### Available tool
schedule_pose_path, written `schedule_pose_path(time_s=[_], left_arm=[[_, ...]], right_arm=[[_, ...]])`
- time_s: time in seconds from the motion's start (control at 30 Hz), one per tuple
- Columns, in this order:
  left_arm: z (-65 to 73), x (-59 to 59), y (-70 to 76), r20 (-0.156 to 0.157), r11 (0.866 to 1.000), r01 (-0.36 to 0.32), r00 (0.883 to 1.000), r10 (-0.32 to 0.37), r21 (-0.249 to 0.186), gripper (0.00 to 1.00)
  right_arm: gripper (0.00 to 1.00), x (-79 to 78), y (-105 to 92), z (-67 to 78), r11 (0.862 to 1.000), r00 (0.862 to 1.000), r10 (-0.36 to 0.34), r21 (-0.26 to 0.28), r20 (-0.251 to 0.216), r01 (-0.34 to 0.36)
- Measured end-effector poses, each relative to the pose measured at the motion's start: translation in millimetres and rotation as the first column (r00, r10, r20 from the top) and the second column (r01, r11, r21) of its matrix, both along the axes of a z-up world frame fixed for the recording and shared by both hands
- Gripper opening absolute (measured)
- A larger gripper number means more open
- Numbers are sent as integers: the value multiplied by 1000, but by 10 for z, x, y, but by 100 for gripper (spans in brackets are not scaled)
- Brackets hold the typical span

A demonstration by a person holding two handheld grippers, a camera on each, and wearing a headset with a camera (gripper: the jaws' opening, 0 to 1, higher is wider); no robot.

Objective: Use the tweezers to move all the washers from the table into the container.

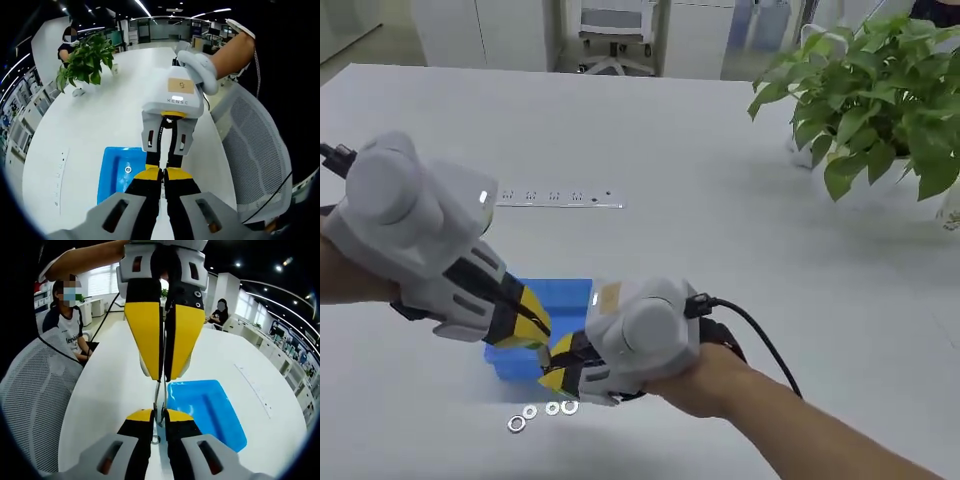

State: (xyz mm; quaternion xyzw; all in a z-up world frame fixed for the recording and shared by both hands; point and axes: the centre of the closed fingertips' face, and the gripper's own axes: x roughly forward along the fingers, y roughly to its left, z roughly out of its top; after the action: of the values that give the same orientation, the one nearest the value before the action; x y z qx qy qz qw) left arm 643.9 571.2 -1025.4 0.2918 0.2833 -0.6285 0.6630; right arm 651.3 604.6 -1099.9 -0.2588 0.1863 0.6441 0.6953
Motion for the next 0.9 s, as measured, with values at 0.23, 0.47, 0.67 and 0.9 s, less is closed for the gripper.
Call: schedule_pose_path(time_s=[0.23, 0.47, 0.67, 0.9], left_arm=[[27, 116, -24, 26, 1000, 8, 1000, -8, -1, 5], [11, 254, -37, 49, 1000, 11, 999, -11, 2, 5], [-48, 347, -32, 58, 1000, 14, 998, -14, 10, 5], [-182, 458, 2, 47, 1000, 11, 999, -12, 29, 5]], right_arm=[[10, 145, -23, 32, 1000, 1000, -16, 9, 11, 16], [11, 303, -47, 20, 999, 999, -39, 19, 17, 39], [11, 404, -56, -34, 999, 999, -49, 18, 16, 48], [11, 493, -49, -162, 999, 999, -54, 7, 6, 54]])
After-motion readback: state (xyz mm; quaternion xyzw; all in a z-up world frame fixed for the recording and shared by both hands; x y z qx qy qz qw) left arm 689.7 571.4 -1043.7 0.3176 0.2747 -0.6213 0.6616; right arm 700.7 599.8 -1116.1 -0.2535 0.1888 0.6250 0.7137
